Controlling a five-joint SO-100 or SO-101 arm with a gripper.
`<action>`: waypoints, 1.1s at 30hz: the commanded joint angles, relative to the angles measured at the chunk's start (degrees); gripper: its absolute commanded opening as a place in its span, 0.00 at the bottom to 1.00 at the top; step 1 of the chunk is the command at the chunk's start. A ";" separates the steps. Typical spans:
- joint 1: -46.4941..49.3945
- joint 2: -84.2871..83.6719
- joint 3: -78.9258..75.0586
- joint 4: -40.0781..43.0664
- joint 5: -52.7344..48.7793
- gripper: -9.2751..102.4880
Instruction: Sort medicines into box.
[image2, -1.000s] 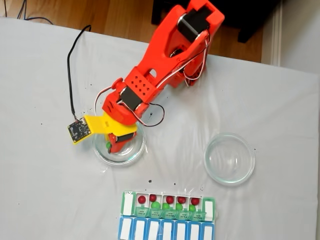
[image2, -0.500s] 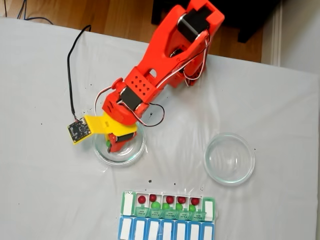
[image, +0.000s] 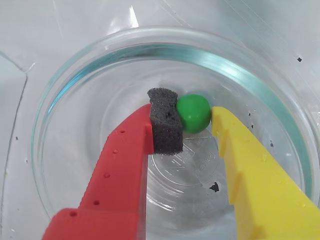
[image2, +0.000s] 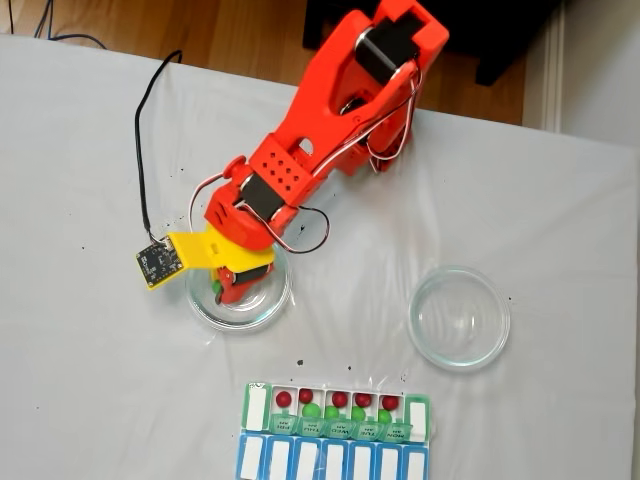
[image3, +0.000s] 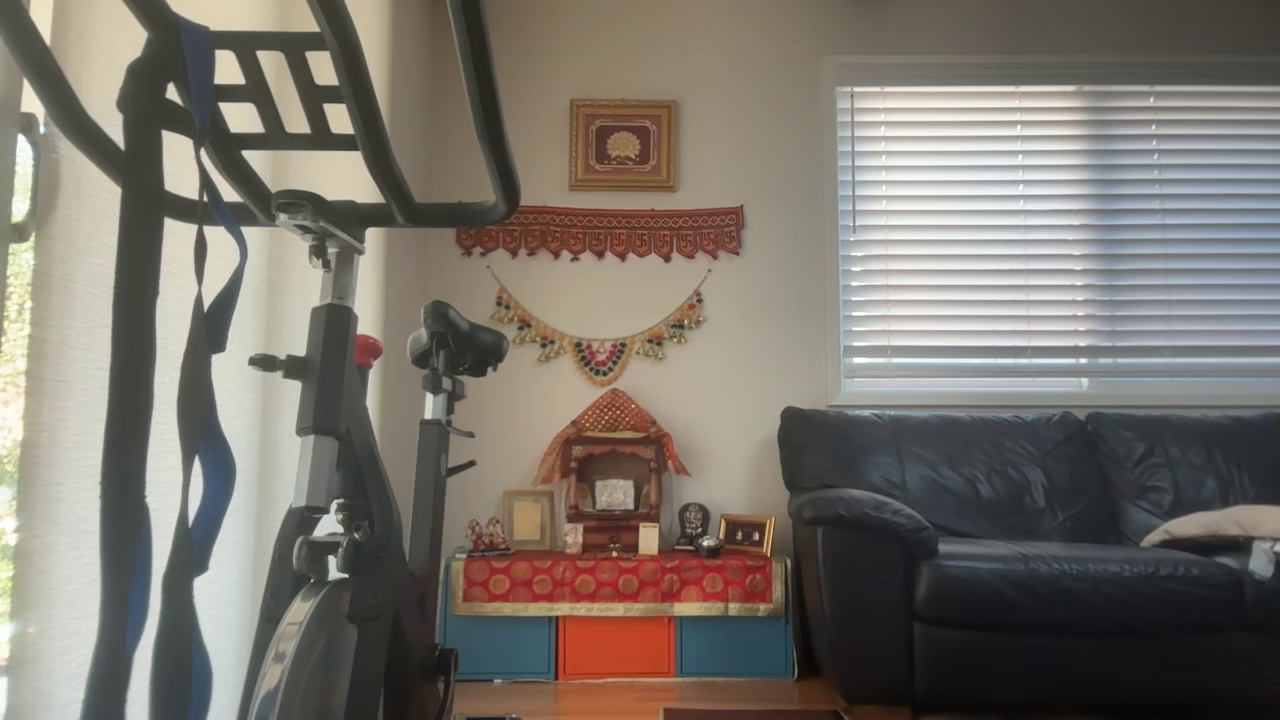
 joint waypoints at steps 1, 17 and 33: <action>0.70 3.08 -1.23 0.79 -0.44 0.18; 0.53 3.08 -1.32 1.05 -0.79 0.12; 0.44 3.43 -1.32 1.58 -1.67 0.10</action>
